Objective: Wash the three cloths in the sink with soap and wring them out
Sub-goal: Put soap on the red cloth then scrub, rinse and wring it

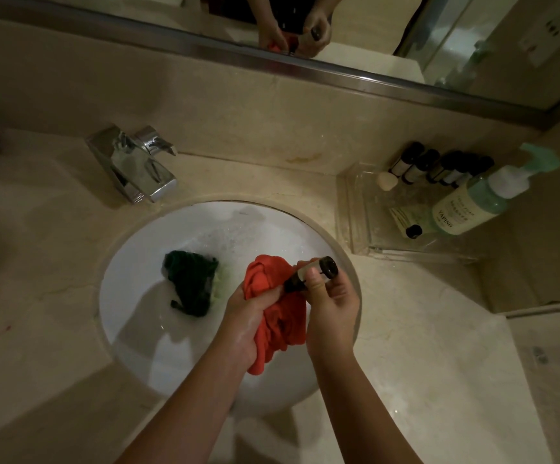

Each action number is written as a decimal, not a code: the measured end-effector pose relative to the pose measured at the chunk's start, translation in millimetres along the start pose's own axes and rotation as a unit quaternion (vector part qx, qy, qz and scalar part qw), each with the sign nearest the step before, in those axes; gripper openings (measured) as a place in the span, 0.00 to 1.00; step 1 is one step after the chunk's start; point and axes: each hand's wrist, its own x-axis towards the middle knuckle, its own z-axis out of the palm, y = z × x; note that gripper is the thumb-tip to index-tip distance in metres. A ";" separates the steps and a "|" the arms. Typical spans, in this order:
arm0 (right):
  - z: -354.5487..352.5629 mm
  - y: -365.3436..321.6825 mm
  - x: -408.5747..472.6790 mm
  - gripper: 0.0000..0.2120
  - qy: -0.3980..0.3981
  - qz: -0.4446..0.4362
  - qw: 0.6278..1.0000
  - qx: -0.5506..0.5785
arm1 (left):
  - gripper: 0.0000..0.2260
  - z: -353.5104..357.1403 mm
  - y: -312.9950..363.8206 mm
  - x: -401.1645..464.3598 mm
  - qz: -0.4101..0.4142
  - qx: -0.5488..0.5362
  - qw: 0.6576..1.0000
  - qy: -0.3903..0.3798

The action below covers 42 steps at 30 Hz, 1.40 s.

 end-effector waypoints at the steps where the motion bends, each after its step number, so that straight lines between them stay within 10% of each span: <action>1: 0.5 0.5 -0.1 0.04 0.008 0.003 1.000 0.001 | 0.16 0.5 -0.3 -0.3 0.002 0.000 1.000 0.000; 14: -2.0 -2.9 -2.5 0.10 -0.016 -0.028 0.998 0.049 | 0.19 0.1 -2.8 1.2 0.001 0.014 1.000 -0.002; 28: -6.3 2.3 -2.1 0.13 -0.030 -0.270 0.940 -0.206 | 0.16 -1.9 -5.5 -7.1 0.010 -0.011 0.999 -0.030; 42: -3.1 10.9 -2.5 0.13 -0.016 -0.256 0.941 -0.220 | 0.12 0.0 -8.0 -7.5 0.014 0.004 1.000 0.002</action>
